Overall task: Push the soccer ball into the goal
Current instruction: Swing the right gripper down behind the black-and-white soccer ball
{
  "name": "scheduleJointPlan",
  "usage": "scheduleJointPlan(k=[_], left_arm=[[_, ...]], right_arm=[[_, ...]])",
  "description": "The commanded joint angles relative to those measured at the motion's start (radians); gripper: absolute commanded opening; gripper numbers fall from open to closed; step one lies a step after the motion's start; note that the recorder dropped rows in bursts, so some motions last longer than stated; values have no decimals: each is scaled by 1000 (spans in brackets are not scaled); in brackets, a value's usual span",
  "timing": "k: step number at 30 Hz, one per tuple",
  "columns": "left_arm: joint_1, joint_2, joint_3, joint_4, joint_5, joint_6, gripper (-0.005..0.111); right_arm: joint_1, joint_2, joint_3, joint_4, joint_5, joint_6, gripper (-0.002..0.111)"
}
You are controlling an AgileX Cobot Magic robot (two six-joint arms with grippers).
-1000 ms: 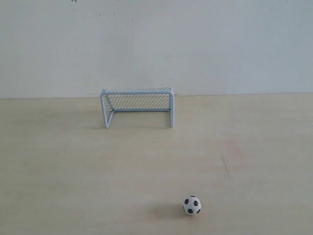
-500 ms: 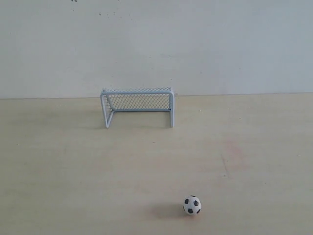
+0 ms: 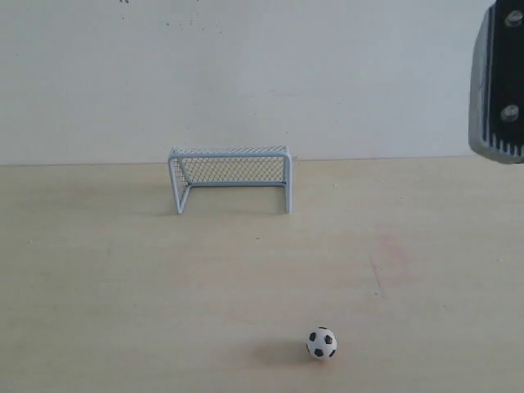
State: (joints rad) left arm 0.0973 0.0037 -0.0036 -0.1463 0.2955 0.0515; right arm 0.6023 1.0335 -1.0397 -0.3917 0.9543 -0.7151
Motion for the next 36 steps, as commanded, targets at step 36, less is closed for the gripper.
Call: scheduleJointPlan(k=[36], left_arm=[[-6, -4, 4, 6, -1, 1, 4]], right_arm=[[5, 691, 84, 535, -147, -842, 0]])
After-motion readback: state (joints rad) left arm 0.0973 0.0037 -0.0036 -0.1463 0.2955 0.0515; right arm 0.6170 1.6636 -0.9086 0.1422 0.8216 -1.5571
